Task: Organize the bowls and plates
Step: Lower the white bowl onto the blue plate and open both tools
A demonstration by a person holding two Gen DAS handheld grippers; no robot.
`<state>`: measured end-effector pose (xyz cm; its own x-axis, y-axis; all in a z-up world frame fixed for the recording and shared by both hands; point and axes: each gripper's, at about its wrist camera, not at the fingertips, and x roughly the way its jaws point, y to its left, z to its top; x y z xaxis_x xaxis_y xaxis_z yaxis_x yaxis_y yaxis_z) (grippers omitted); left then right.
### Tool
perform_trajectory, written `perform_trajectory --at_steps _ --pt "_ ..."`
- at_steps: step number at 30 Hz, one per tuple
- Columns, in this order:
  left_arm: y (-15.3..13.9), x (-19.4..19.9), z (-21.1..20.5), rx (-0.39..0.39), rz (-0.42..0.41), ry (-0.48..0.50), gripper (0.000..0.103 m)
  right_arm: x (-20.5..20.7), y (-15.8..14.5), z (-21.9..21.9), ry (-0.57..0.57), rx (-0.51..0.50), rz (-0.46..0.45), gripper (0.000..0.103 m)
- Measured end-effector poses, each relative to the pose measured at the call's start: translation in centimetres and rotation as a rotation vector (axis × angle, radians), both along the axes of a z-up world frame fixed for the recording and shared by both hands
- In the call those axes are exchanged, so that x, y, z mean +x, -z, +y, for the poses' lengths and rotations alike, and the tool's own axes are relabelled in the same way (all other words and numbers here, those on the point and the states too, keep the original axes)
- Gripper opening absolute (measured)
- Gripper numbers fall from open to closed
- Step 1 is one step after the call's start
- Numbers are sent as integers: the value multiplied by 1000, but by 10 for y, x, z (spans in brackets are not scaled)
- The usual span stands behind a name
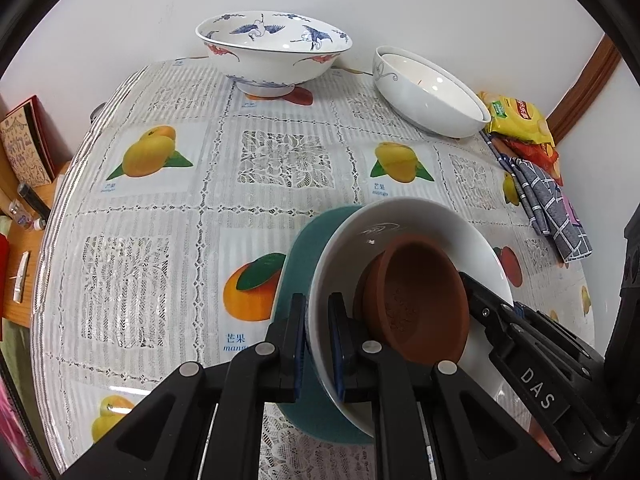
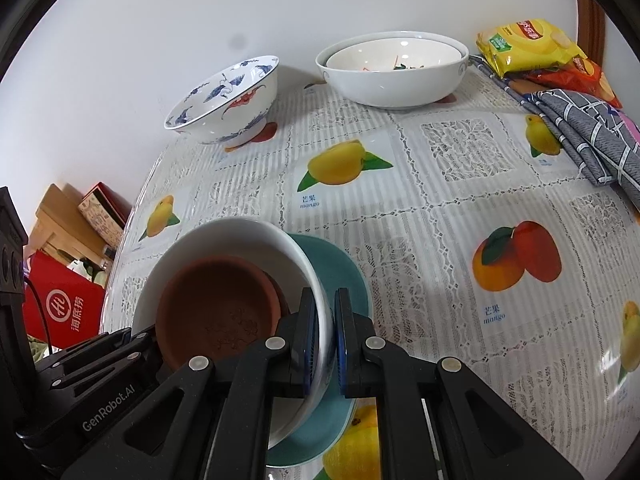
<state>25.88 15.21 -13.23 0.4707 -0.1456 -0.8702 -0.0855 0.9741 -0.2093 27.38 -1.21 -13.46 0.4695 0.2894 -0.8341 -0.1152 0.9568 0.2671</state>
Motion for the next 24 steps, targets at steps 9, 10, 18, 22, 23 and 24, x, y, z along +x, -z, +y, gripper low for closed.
perform_trajectory --at_steps 9,10,18,22,23,24 --pt "1 0 3 6 18 -8 19 -1 -2 2 -33 -59 -29 15" --pt "0 -2 3 9 20 -8 19 0 -2 2 -34 -58 -28 15" --pt "-20 -15 2 62 -12 -20 35 -10 -19 -4 -37 -62 -63 19" --pt "-32 -28 -1 82 -32 -21 36 -21 -24 -5 -55 -55 -63 20" --pt "-34 -31 -2 82 -35 -20 36 -23 -25 -5 -55 -56 -68 23" --pt "-36 -35 -2 82 -39 -22 36 -27 -26 -6 -54 -60 -74 25"
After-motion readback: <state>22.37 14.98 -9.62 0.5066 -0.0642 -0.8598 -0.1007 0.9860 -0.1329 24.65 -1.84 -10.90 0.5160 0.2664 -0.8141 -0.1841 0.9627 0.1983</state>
